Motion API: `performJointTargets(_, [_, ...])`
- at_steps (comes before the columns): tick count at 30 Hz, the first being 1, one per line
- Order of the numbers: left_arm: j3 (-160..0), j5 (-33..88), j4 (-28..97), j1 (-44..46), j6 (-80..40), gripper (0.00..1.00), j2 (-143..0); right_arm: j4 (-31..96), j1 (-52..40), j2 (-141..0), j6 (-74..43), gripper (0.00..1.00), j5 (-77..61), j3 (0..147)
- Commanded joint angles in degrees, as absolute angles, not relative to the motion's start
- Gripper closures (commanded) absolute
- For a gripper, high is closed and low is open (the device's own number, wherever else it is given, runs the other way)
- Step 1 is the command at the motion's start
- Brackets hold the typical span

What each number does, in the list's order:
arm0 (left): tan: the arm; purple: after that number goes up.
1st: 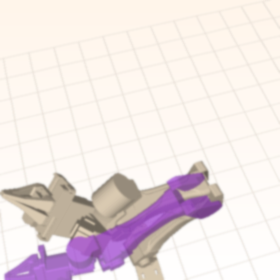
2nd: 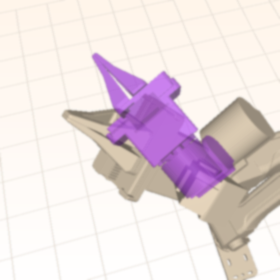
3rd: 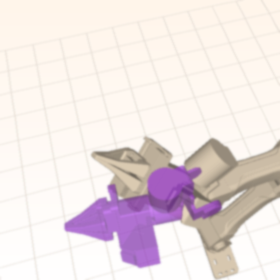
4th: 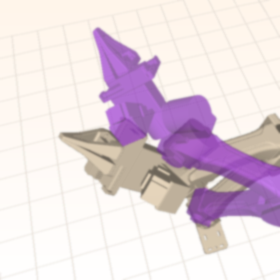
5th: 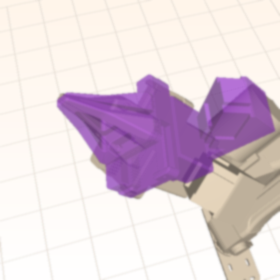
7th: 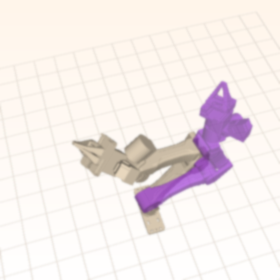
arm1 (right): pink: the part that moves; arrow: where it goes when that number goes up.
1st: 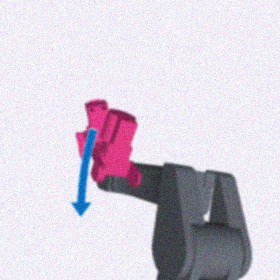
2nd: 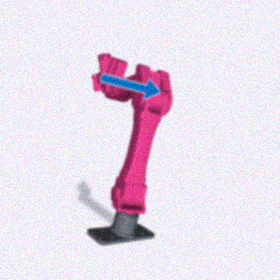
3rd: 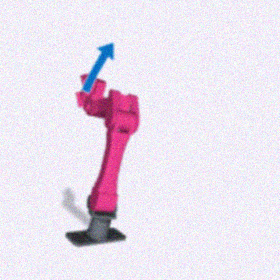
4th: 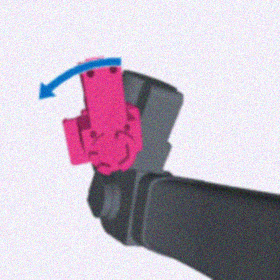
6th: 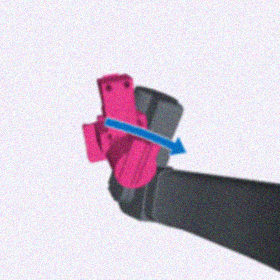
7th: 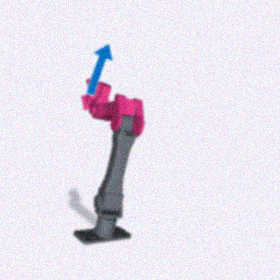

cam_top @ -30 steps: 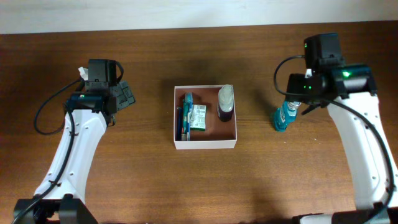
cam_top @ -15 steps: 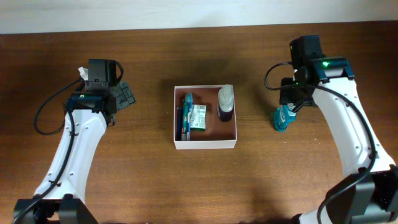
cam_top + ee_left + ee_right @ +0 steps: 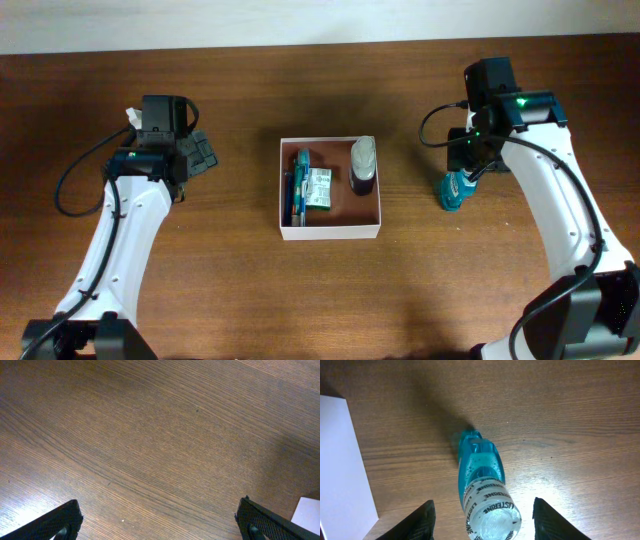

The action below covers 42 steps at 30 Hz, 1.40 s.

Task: Pack container
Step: 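Lower the right gripper and grasp the mouthwash bottle's cap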

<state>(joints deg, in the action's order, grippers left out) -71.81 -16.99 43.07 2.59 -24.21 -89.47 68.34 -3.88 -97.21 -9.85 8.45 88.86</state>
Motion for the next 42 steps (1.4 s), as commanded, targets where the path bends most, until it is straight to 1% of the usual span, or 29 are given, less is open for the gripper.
performJointTargets(1, [-72.2, -17.8, 43.0, 2.5, -24.1, 0.01, -89.1, 68.4, -3.7, -97.7, -9.2, 0.44, 7.9, 88.3])
performJointTargets(16, [-72.2, -17.8, 42.9, 2.5, -24.1, 0.01, -89.1, 68.0, -3.6, -97.9, -9.2, 0.45, 7.9, 88.0])
performJointTargets(23, [-72.2, -17.8, 42.9, 2.5, -24.1, 0.01, -89.1, 66.6, -1.1, -97.9, -9.2, 0.45, 7.4, 86.0])
performJointTargets(26, [-72.2, -17.8, 42.9, 2.5, -24.2, 0.00, -89.1, 66.4, -0.3, -97.9, -7.4, 0.45, 5.8, 85.2])
performJointTargets(33, [-72.2, -17.8, 42.9, 2.5, -24.1, 0.01, -89.1, 65.8, -0.4, -97.9, -6.8, 0.44, 4.5, 84.9])
performJointTargets(38, [-72.2, -17.8, 42.9, 2.5, -24.2, 0.01, -89.1, 65.5, -0.4, -97.9, -6.8, 0.46, 4.5, 84.9])
performJointTargets(41, [-72.2, -17.8, 42.9, 2.5, -24.1, 0.00, -89.1, 65.3, -0.4, -97.9, -6.8, 0.53, 4.5, 84.9])
performJointTargets(42, [-72.2, -17.8, 43.0, 2.5, -24.1, 0.00, -89.1, 65.0, -0.4, -97.9, -6.8, 0.53, 4.4, 84.8])
